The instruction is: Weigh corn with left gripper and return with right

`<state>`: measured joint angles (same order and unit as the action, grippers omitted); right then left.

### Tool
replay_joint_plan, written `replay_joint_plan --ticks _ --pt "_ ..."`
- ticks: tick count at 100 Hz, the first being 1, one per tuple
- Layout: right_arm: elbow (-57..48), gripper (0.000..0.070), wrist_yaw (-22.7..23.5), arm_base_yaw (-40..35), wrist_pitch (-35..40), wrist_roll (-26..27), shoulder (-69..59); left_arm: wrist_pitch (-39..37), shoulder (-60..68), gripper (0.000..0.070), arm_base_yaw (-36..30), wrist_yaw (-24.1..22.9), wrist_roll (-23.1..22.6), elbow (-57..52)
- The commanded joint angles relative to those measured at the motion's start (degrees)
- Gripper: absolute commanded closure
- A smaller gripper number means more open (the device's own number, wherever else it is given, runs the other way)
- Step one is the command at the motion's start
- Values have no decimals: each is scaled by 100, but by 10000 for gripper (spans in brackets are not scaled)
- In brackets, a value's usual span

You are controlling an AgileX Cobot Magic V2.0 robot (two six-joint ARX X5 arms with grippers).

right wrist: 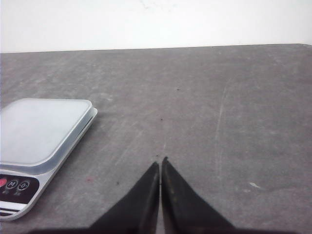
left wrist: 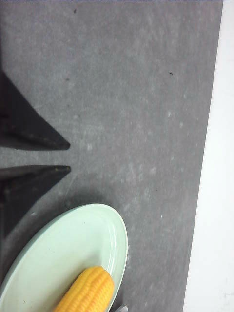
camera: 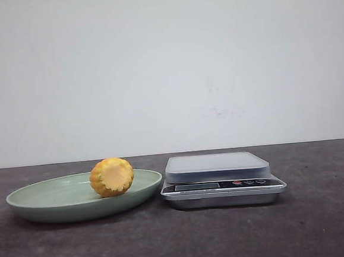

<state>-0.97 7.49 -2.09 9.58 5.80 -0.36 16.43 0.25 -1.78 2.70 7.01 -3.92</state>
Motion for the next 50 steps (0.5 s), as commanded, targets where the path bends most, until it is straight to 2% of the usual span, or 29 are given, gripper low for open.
replay_joint_plan --ticks 1,36,44,50 --pt "22 700 0 7 -59 -48 13 22 -7 688 4 -15 -52 109" --pt "22 700 -74 9 -170 -72 13 17 -7 688 4 -15 -96 109" --pt "22 700 -328 7 -317 -87 13 7 -7 685 4 42 219 105" --pt "22 700 -361 7 -448 -31 13 -13 -7 684 4 225 691 96"
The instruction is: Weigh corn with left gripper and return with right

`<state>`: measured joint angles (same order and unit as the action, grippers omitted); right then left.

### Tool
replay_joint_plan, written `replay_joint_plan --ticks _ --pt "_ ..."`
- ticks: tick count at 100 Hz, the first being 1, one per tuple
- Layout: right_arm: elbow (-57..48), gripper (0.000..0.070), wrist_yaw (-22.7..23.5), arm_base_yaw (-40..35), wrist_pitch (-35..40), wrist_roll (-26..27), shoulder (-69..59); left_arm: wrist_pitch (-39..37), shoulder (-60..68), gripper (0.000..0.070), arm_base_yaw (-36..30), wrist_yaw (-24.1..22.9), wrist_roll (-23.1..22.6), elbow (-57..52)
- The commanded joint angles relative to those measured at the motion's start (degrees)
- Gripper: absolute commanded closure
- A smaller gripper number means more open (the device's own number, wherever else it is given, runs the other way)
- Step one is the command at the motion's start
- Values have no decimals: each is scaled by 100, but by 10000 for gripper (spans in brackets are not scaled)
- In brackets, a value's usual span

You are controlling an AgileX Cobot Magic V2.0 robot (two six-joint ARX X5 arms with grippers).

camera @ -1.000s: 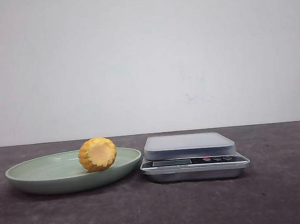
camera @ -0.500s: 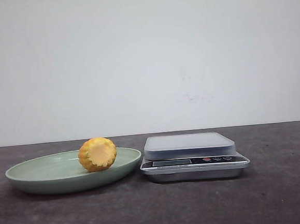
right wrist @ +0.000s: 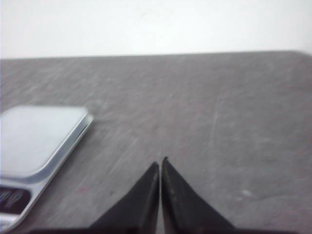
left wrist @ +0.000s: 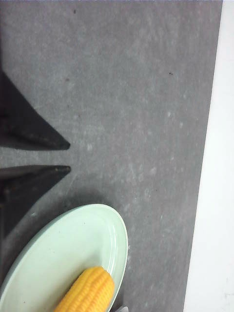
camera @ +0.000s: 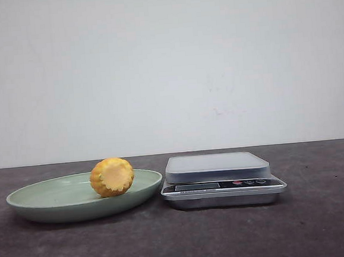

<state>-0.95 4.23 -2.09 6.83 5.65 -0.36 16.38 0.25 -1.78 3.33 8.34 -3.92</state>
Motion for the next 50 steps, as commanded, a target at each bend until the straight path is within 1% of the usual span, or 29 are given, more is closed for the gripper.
replay_joint_plan --ticks 1,11,18,31,40,50 --pt "20 700 -31 7 -192 -9 13 -13 -7 684 4 195 640 96" --pt "20 700 4 7 -426 81 13 -101 -7 684 4 551 1351 96" --pt "20 700 4 7 -560 199 13 -177 -7 684 4 837 1648 96" --pt "20 700 4 7 -815 531 13 -247 -7 685 4 1338 1683 96" --pt "17 700 9 7 -903 793 13 -264 -7 687 4 1386 1720 90" --pt "-24 700 140 4 -1099 1353 13 -267 -7 688 4 1493 2199 -24"
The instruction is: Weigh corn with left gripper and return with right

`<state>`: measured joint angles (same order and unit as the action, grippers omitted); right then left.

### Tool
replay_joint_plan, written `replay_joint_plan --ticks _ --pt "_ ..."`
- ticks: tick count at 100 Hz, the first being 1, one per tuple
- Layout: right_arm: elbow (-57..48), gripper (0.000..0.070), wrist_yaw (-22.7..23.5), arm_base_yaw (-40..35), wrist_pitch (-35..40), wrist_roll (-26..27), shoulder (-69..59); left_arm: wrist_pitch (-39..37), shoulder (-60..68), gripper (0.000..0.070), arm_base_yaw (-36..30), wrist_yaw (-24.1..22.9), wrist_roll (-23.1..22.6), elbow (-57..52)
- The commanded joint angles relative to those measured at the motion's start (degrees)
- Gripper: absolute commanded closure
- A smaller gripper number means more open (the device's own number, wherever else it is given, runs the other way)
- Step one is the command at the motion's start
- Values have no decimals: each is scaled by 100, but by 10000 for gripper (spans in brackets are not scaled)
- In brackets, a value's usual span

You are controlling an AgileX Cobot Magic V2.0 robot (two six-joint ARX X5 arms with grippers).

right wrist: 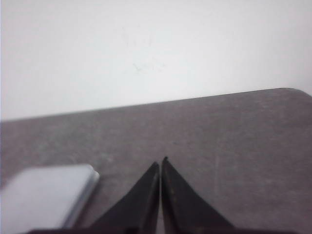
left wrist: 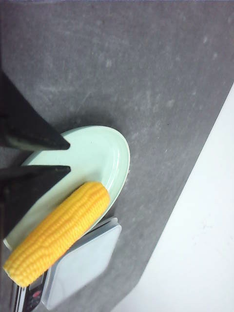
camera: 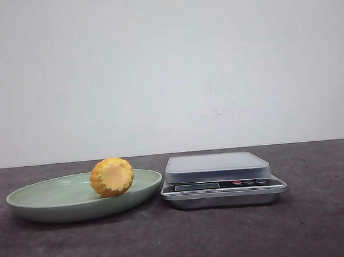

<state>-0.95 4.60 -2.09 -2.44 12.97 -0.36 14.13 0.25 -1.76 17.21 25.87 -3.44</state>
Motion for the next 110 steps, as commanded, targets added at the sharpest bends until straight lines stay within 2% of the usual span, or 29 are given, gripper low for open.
replay_joint_plan --ticks 1,13,21,33,46,57,64,76,84,88,91,94,96,102,106,110 --pt "-39 700 144 4 -186 680 13 -42 -7 688 2 118 509 -92" --pt "-463 700 638 2 -98 1108 11 7 7 687 2 334 984 -553" --pt "-942 700 1062 2 107 1106 9 210 68 687 2 385 992 -1102" --pt "-1978 700 1436 2 754 1084 -170 638 409 687 2 361 841 -2184" --pt "-3442 700 1867 2 2094 793 -721 1187 1080 687 2 363 229 -3563" --pt "-4728 700 1939 2 3473 70 -1335 1919 1729 687 2 363 -321 -4815" --pt "-5403 700 1930 7 4098 -382 -1694 2378 2100 687 2 361 -734 -5543" --pt "-6113 700 1882 7 4581 -684 -2063 2940 2490 688 -7 350 -1169 -6406" --pt "-6277 700 1897 7 4577 -675 -2092 3018 2535 678 -13 350 -1196 -6614" --pt "-6299 700 1939 7 4566 -667 -2085 3018 2531 635 -13 350 -1196 -6658" --pt "-6304 696 1996 7 4566 -632 -2076 3027 2524 553 -13 352 -1191 -6669" --pt "-6304 663 2074 7 4586 -595 -2076 3045 2516 440 -13 352 -1185 -6669" --pt "-6304 610 2135 7 4618 -570 -2076 3060 2516 358 -15 354 -1187 -6669" --pt "-6304 356 2317 4 4701 -498 -2076 3150 2511 132 -24 369 -1185 -6669" --pt "-6304 178 2400 7 4774 -413 -2076 3246 2511 52 -37 398 -1165 -6669" --pt "-6304 67 2457 7 4848 -345 -2076 3342 2511 40 -59 426 -1154 -6666"
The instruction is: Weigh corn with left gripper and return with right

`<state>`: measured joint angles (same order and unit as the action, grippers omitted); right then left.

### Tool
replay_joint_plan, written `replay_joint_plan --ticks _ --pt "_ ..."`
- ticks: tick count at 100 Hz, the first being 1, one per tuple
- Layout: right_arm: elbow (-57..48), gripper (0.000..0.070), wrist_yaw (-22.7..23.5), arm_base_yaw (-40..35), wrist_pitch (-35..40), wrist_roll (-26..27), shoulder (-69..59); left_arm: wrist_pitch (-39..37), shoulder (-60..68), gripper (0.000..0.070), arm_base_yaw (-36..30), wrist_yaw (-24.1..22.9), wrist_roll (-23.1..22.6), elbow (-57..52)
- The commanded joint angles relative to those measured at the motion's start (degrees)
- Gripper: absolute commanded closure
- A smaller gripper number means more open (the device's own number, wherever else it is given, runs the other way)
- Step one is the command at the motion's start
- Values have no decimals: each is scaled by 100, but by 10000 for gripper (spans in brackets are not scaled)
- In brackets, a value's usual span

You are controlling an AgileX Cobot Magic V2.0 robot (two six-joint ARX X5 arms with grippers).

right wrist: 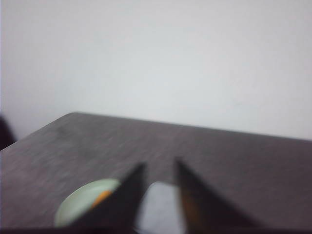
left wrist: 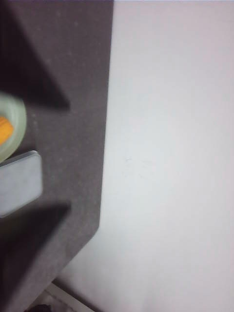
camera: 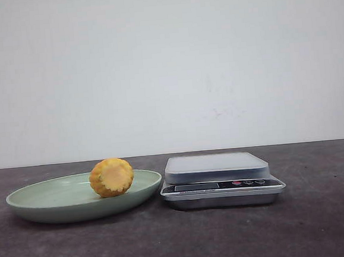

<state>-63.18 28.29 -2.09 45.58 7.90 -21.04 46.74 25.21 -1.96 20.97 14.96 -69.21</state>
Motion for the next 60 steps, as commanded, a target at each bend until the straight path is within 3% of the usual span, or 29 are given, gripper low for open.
replay_joint_plan --ticks 1,30,50,60 --pt "-81 54 96 7 66 177 -9 105 15 40 -44 55 -63 -90" --pt "-81 59 190 7 234 264 -9 463 24 54 -125 -35 -219 323" --pt "-81 85 190 7 310 264 -9 514 131 69 -129 57 883 1073" --pt "-81 85 168 7 363 262 -9 479 411 118 -129 155 1019 1292"
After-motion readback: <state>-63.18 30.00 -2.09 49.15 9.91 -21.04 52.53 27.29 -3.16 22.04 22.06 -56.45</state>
